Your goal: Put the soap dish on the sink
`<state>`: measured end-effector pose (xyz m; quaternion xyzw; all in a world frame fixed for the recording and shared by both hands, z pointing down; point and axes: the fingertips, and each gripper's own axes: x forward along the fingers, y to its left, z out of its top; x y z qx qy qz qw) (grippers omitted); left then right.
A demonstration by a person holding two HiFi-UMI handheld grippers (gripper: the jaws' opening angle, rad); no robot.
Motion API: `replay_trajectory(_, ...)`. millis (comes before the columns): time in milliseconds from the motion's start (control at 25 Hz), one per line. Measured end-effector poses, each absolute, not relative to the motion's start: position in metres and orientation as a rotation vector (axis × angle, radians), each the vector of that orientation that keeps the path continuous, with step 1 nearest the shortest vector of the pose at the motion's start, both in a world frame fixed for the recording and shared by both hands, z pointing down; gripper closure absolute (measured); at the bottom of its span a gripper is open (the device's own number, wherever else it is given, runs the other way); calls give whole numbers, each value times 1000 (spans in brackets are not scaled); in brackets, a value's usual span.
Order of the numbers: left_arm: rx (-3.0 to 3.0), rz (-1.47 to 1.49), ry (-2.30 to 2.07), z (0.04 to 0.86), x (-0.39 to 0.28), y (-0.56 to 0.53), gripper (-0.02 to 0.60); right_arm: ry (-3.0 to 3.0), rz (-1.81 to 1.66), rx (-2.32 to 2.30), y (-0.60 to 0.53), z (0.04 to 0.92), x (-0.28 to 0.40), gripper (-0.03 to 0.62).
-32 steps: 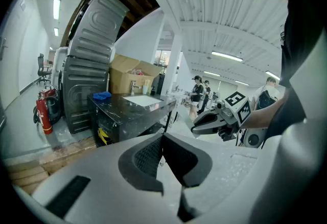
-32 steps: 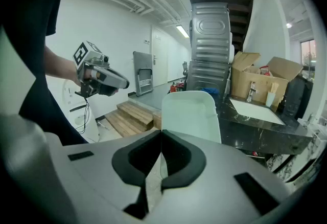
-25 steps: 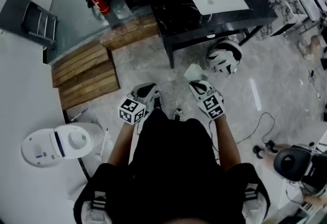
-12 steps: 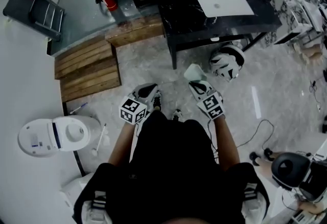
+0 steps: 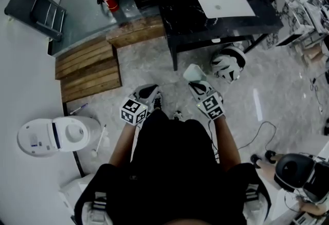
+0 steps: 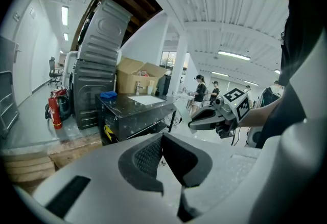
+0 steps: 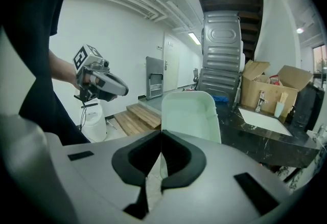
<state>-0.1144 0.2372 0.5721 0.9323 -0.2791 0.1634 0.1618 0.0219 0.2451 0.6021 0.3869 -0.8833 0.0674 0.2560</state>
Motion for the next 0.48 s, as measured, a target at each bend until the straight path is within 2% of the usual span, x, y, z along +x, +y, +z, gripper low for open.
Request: replay_trajectory(480, 2641, 465, -790, 577, -119, 242, 581, -2393, 177, 1033, 248, 604, 18, 597)
